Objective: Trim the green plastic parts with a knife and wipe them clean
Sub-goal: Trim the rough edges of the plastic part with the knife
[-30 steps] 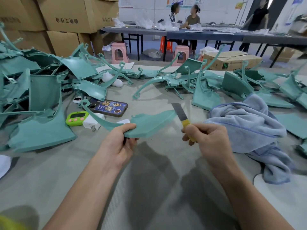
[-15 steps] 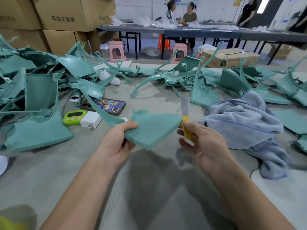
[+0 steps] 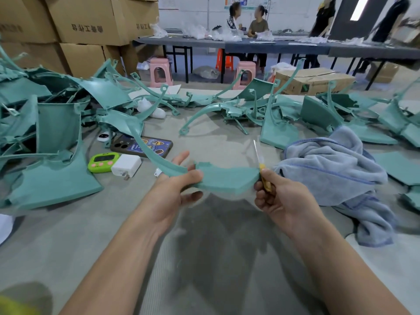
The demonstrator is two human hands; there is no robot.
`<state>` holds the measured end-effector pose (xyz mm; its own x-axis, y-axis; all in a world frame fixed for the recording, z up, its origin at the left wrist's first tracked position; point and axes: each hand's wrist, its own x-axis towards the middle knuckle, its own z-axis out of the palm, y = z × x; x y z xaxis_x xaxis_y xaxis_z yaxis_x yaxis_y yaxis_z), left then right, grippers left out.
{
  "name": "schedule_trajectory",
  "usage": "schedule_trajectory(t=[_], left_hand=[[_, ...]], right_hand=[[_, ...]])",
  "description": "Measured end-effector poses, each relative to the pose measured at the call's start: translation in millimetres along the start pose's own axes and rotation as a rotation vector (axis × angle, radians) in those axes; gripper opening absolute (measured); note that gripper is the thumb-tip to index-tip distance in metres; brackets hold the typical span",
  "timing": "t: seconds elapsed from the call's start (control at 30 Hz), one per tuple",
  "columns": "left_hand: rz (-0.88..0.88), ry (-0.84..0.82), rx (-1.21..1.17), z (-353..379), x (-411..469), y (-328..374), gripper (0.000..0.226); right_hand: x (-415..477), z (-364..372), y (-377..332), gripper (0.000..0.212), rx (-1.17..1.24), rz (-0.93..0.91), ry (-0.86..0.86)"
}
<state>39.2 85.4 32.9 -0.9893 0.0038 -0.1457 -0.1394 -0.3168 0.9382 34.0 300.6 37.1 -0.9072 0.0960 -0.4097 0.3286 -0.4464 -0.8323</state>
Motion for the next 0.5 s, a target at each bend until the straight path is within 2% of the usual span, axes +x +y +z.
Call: schedule_trajectory(t=[0.07, 0.2, 0.33, 0.43, 0.5], left_hand=[[0.032, -0.063, -0.020, -4, 0, 1, 0.077], [0.132, -0.167, 0.057, -7, -2, 2, 0.063], [0.268, -0.061, 0.107, -1, -2, 0, 0.028], [0.350, 0.072, 0.119, 3, 1, 0, 0.037], [0.387, 0.159, 0.092, 3, 2, 1, 0.031]], right_hand=[[1, -4, -2, 0.020, 0.038, 0.010, 0.030], [6, -8, -3, 0.016, 0.052, 0.027, 0.062], [10, -10, -3, 0.020, 0.021, 0.041, 0.037], [11, -8, 0, 0.022, -0.036, 0.014, 0.051], [10, -5, 1, 0.023, -0.019, -0.060, 0.103]])
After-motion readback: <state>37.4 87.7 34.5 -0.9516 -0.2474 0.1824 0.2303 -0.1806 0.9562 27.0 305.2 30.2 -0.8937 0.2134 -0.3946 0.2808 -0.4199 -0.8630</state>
